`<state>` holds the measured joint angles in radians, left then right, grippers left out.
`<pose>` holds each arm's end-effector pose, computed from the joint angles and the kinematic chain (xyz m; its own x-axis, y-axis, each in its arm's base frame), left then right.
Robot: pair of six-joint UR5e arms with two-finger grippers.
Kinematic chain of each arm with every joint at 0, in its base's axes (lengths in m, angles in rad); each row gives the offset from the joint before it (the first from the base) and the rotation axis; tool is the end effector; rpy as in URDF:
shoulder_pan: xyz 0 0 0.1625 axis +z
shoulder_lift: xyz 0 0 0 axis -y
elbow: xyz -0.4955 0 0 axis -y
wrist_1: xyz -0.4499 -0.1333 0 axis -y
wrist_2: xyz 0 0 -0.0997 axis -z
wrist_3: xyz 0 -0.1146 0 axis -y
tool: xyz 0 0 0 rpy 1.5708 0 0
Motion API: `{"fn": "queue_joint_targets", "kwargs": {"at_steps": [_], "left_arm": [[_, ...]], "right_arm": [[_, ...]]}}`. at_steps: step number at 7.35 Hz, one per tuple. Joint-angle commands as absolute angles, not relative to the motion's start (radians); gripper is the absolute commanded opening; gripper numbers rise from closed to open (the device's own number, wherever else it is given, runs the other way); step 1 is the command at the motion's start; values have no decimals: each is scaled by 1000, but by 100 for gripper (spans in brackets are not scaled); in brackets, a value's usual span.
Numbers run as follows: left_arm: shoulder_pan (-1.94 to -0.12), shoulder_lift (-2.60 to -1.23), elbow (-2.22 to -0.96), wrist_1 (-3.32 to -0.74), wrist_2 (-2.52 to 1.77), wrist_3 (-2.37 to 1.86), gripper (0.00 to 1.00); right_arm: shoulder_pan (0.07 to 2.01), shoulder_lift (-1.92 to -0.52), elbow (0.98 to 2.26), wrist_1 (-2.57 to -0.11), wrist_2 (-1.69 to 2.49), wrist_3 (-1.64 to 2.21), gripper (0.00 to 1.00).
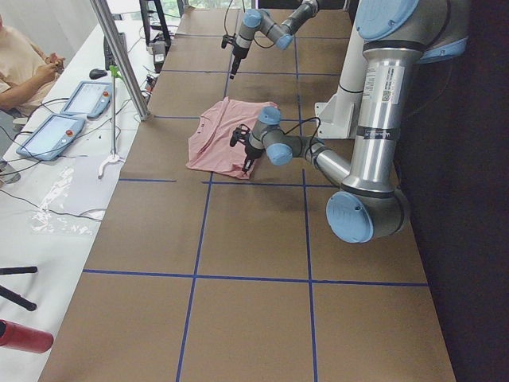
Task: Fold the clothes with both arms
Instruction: 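Drag the shirt edge away with the left gripper while the right approaches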
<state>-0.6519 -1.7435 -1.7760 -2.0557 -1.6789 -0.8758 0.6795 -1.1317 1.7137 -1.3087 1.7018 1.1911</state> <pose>0.4471 -0.4933 0.4830 0.7416 0.2349 -0.6284 0.0822 0.8978 0.4326 -0.4994 -0.5556 0.3647 0.6828 0.0792 0.7263 -0.3166 0.9280 0.1964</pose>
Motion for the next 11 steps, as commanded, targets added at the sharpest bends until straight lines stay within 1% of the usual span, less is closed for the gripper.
{"fn": "queue_joint_targets", "kwargs": {"at_steps": [1,3,4,5,6,7,8,9,11], "left_arm": [[-832,-1978,-1473,-2092,-1680,-706,0],[-935,-2186,-1086,-2282,-1678,-612,0],[-957,-2204,-1018,-2333,-1678,-565,0],[-963,-2194,-1017,-2344,-1678,-545,0],[-962,-2156,-1019,-2374,-1680,-542,89],[-969,-2149,-1023,-2397,-1687,-482,100],[-985,-2155,-1047,-2390,-1736,-471,100],[-989,-2154,-1083,-2384,-1799,-477,100],[-991,-2142,-1124,-2385,-1807,-521,100]], "right_arm": [[680,-1131,1712,-1310,1701,1192,100],[687,-1134,1712,-1309,1698,1192,100],[690,-1134,1712,-1310,1698,1192,100],[687,-1131,1712,-1310,1697,1196,100],[681,-1123,1712,-1309,1697,1213,100],[670,-1109,1710,-1307,1697,1250,100],[657,-1056,1671,-1304,1695,1320,99],[638,-963,1582,-1299,1692,1419,93],[586,-785,1414,-1304,1619,1517,73]]}}
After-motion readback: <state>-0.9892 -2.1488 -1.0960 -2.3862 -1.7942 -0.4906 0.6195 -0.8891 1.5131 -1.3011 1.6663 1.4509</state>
